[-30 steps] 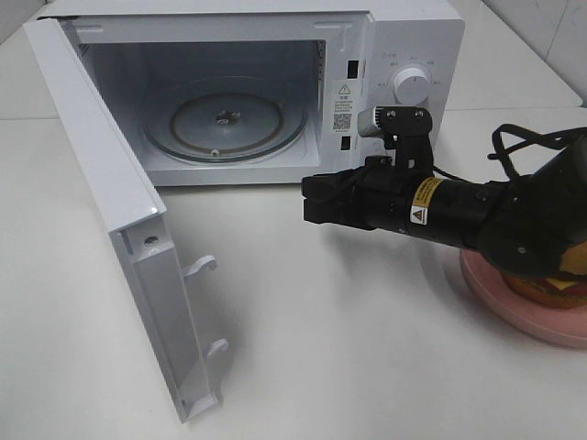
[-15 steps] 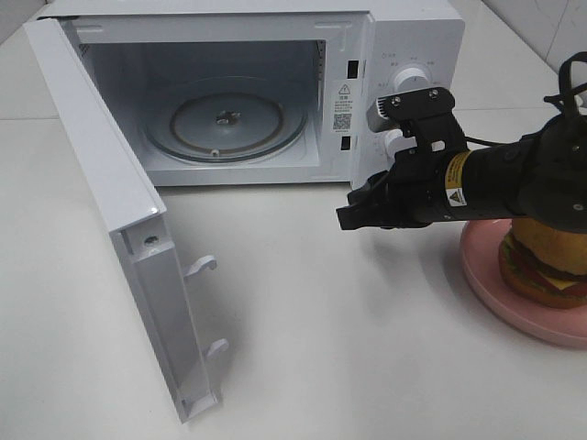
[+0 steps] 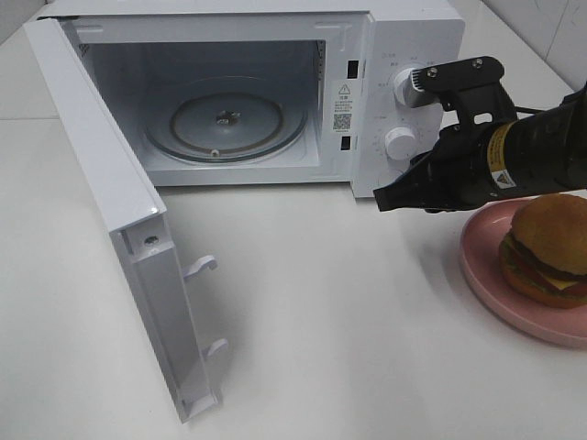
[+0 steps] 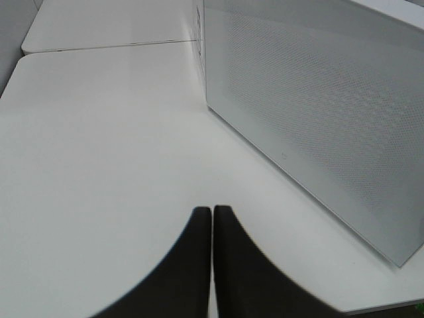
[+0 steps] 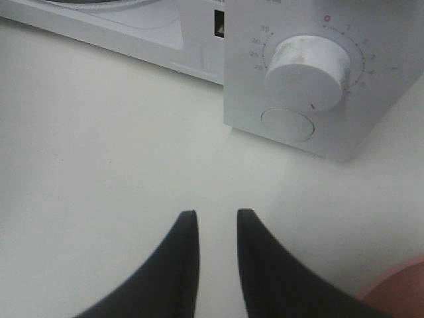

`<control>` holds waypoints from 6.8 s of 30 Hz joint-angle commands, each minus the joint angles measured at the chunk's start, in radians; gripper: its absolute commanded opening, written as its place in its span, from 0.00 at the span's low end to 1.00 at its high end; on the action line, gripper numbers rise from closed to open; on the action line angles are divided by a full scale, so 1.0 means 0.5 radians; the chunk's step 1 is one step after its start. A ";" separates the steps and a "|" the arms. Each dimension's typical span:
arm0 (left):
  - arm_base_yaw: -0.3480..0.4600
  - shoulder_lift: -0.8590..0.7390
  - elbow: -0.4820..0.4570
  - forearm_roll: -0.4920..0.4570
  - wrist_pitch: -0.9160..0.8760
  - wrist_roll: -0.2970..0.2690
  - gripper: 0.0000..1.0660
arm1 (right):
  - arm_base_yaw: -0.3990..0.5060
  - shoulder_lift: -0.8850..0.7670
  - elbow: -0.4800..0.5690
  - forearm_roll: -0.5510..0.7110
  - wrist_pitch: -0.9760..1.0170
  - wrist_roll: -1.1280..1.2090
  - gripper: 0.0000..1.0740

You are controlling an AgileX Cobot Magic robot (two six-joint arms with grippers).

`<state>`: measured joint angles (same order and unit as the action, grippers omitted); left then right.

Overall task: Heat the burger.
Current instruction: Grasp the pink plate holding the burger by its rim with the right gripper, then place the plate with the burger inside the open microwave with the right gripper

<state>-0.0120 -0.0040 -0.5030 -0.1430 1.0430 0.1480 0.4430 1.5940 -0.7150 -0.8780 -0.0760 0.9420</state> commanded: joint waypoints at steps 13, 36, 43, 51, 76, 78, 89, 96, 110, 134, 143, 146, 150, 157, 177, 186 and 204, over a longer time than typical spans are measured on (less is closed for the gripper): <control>0.000 -0.036 0.004 0.006 -0.016 -0.008 0.00 | -0.004 -0.022 -0.016 -0.024 0.022 -0.002 0.21; 0.000 -0.036 0.004 0.006 -0.016 -0.008 0.00 | -0.004 -0.022 -0.016 -0.026 0.070 -1.126 0.23; 0.000 -0.036 0.004 0.006 -0.016 -0.008 0.00 | -0.004 -0.022 -0.016 0.228 0.394 -1.072 0.24; 0.000 -0.036 0.004 0.006 -0.016 -0.008 0.00 | -0.004 -0.022 -0.016 1.060 0.524 -1.446 0.24; 0.000 -0.036 0.004 0.006 -0.016 -0.008 0.00 | -0.004 -0.022 -0.292 2.234 1.162 -2.238 0.44; 0.000 -0.036 0.004 0.006 -0.016 -0.008 0.00 | -0.004 -0.022 -0.294 2.140 1.134 -2.120 0.54; 0.000 -0.036 0.004 0.006 -0.016 -0.008 0.00 | -0.004 0.158 -0.368 1.698 1.226 -1.738 0.76; 0.000 -0.036 0.004 0.006 -0.016 -0.008 0.00 | -0.004 0.394 -0.610 1.548 1.460 -1.514 0.73; 0.000 -0.036 0.004 0.006 -0.016 -0.008 0.00 | -0.010 0.764 -0.854 1.280 1.698 -1.264 0.71; 0.000 -0.036 0.004 0.006 -0.016 -0.008 0.00 | -0.010 0.996 -0.854 1.118 1.656 -1.362 0.58; 0.000 -0.036 0.004 0.006 -0.016 -0.008 0.00 | -0.010 0.996 -0.854 1.112 1.726 -1.364 0.19; 0.000 -0.036 0.004 0.006 -0.016 -0.008 0.00 | -0.010 0.996 -0.854 1.110 1.756 -1.394 0.04; 0.000 -0.036 0.004 0.006 -0.016 -0.008 0.00 | -0.010 0.996 -0.854 1.110 1.756 -1.440 0.00; 0.000 -0.036 0.004 0.006 -0.016 -0.008 0.00 | -0.004 0.942 -0.852 1.112 1.750 -1.468 0.00; 0.000 -0.036 0.004 0.004 -0.016 -0.008 0.00 | 0.186 0.644 -0.602 0.858 1.782 -1.368 0.00; 0.000 -0.036 0.004 0.006 -0.016 -0.008 0.00 | 0.384 0.644 -0.466 0.656 1.794 -1.156 0.00; 0.000 -0.036 0.004 0.006 -0.016 -0.008 0.00 | 0.416 0.308 -0.310 0.546 1.724 -1.064 0.00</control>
<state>-0.0120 -0.0040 -0.5030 -0.1430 1.0430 0.1480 0.6490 1.7630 -0.8740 -0.5640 0.7690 0.4130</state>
